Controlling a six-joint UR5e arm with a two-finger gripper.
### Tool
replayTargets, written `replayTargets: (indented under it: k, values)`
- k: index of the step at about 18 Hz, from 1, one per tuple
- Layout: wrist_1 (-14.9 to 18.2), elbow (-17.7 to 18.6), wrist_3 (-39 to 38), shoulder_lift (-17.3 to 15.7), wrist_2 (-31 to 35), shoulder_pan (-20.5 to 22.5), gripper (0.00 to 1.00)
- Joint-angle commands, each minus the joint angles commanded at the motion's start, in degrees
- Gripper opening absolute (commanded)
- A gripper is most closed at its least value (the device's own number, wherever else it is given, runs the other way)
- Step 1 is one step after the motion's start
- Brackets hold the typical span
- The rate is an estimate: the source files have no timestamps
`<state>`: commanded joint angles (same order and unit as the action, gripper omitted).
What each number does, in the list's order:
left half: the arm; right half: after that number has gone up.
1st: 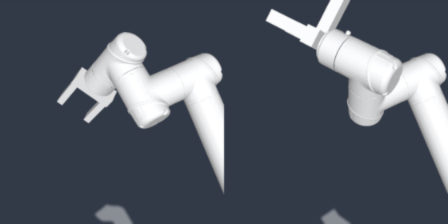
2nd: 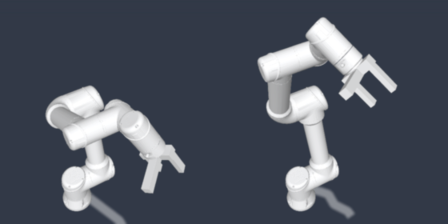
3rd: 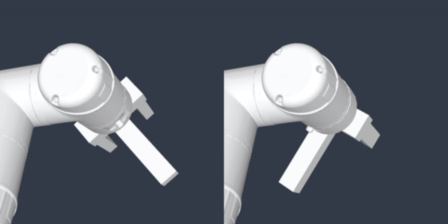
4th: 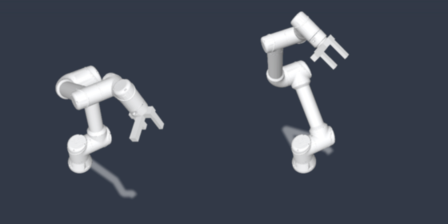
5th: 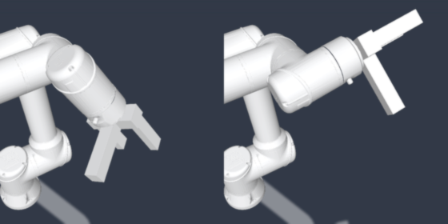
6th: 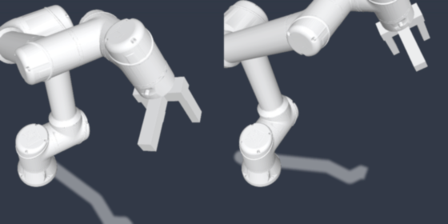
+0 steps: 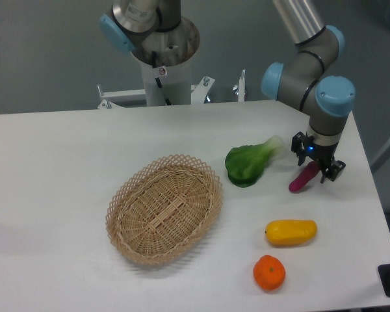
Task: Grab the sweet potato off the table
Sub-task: 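Lower the gripper and close it around the sweet potato, then lift the grasped sweet potato up off the table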
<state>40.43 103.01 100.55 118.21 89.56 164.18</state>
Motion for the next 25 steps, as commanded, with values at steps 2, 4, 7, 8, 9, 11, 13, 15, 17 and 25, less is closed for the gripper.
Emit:
replayTargets:
  k: [2,4,7,8,9,11,13,15,17,25]
  values:
    - [0.00,0.00,0.00,0.00,0.09,0.00,0.33]
    - [0.00,0.00,0.00,-0.09,0.00,0.00,0.27]
    - [0.00,0.00,0.00,-0.09,0.09,0.00,0.21]
    - [0.00,-0.09,0.00,-0.09,0.00,0.00,0.20]
    - [0.00,-0.09,0.00,-0.17,0.00,0.00,0.20]
    - [0.09,-0.79,0.09,-0.44,0.00,0.00,0.20]
    - [0.09,-1.67,0.00,-0.79,-0.26,0.00,0.20]
    - [0.70,-3.85,-1.05,-1.66,-0.79,-0.52,0.20]
    - [1.40,-5.44,-1.93,-2.98,-2.62,-0.79,0.20]
    - [7.38,-5.01,-12.11,-12.03,-13.53,-2.90,0.22]
